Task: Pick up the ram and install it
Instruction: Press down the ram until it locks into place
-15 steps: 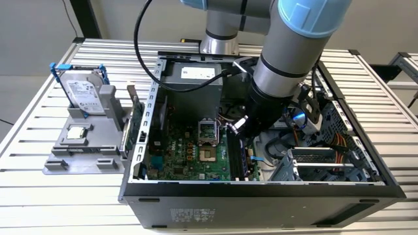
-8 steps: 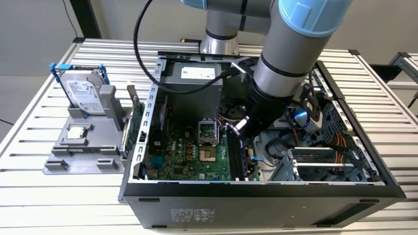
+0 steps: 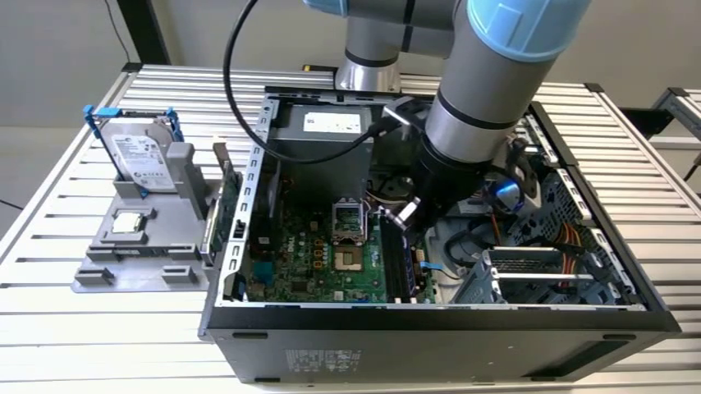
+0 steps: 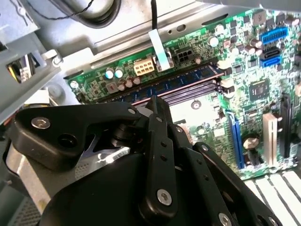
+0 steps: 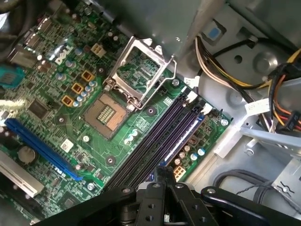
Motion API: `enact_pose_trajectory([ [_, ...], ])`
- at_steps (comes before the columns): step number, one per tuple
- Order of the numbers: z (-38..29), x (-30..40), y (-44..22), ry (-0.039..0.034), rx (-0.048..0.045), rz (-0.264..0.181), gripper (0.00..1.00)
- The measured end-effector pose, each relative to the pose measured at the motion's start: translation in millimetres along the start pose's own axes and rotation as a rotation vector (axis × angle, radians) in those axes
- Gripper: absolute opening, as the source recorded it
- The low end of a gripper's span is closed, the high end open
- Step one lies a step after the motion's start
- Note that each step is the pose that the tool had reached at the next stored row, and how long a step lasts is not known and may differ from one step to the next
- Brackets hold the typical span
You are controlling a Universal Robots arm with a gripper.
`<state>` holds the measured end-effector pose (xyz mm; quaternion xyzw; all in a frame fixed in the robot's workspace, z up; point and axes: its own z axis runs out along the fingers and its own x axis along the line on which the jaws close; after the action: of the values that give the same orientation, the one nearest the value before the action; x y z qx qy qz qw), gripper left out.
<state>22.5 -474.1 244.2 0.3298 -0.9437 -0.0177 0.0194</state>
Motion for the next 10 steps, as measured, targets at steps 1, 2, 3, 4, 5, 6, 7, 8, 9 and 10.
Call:
enact_pose_trajectory([
  [1, 0.0, 0.0, 0.0, 0.0007, 0.0004, -0.015, 0.00],
  [2, 0.0, 0.0, 0.0, 0.0014, 0.0007, -0.029, 0.00],
  [3, 0.0, 0.0, 0.0, 0.0022, 0.0012, -0.046, 0.00],
  [4, 0.0, 0.0, 0.0, 0.0030, 0.0016, -0.062, 0.00],
  [5, 0.0, 0.0, 0.0, 0.0037, 0.0020, -0.079, 0.00],
  [6, 0.0, 0.0, 0.0, 0.0045, 0.0024, -0.096, 0.00],
  [7, 0.0, 0.0, 0.0, 0.0053, 0.0028, -0.113, 0.00],
  [8, 0.0, 0.0, 0.0, 0.0061, 0.0033, -0.131, 0.00],
  [9, -0.1, 0.0, 0.0, 0.0070, 0.0038, -0.149, 0.00],
  [10, -0.1, 0.0, 0.0, 0.0079, 0.0041, -0.166, 0.00],
])
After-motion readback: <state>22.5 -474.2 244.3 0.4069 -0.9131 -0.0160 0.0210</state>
